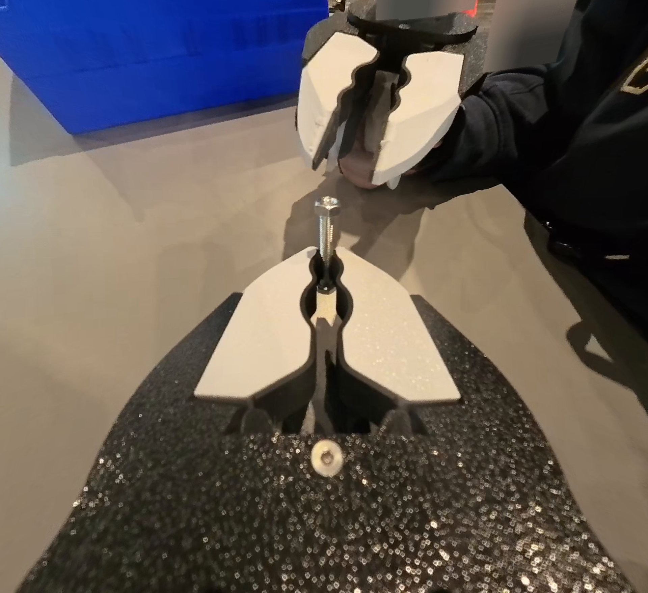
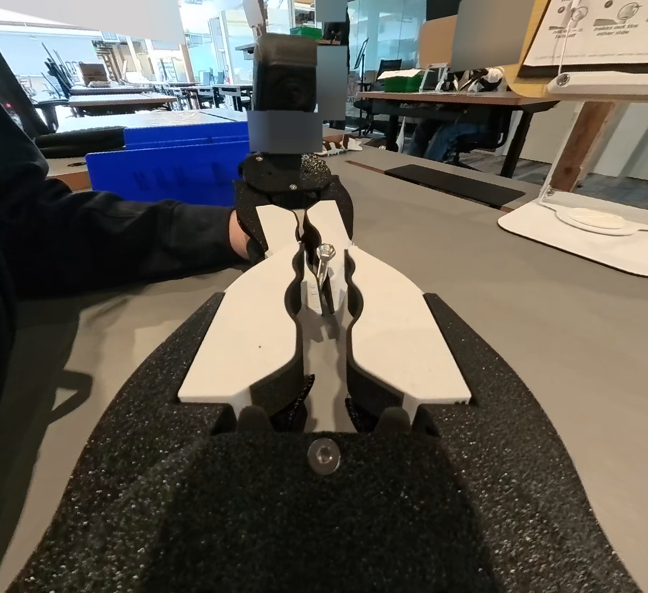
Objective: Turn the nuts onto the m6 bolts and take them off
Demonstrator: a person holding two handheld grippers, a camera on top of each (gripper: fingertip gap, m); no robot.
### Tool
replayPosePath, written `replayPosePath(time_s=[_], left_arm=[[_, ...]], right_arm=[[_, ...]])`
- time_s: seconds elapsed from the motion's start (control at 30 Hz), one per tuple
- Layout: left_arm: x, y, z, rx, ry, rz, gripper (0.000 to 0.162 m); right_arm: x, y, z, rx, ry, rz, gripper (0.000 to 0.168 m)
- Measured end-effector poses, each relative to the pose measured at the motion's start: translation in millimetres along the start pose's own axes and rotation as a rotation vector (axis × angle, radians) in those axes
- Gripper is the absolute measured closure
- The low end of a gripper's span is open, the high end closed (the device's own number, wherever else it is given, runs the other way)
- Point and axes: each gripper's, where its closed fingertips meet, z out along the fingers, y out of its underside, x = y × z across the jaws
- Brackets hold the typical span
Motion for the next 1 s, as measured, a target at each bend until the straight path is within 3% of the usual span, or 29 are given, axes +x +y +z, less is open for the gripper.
replayPosePath(time_s=[1.0], left_arm=[[0.3,1.1,-0.5,-0.001,0.005,-0.004,0.157]], right_arm=[[-5.2,6.9,6.6,-0.038,-0.06,0.042,0.148]])
